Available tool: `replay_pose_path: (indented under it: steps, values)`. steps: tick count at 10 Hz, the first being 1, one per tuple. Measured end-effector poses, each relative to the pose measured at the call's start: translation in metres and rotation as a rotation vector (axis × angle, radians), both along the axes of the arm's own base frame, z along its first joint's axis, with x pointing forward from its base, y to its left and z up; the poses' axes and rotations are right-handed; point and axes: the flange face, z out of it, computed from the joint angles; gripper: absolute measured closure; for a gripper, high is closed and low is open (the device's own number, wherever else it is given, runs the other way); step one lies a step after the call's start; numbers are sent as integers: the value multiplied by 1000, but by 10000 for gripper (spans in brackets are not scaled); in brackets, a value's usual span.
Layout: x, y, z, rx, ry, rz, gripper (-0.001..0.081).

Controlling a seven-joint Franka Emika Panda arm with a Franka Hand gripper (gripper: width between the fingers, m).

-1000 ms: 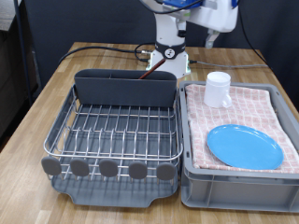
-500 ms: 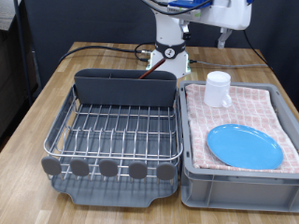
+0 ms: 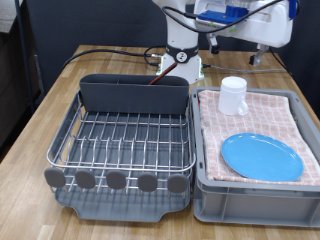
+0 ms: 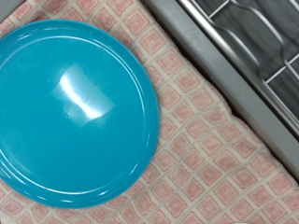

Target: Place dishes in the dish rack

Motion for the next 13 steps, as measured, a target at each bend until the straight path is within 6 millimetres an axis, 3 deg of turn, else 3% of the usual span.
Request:
replay_pose_path:
  steps: [5, 13]
  values:
    - [10, 16, -67, 63, -133, 8, 4]
    - [-4, 8, -143, 195, -178, 3, 4]
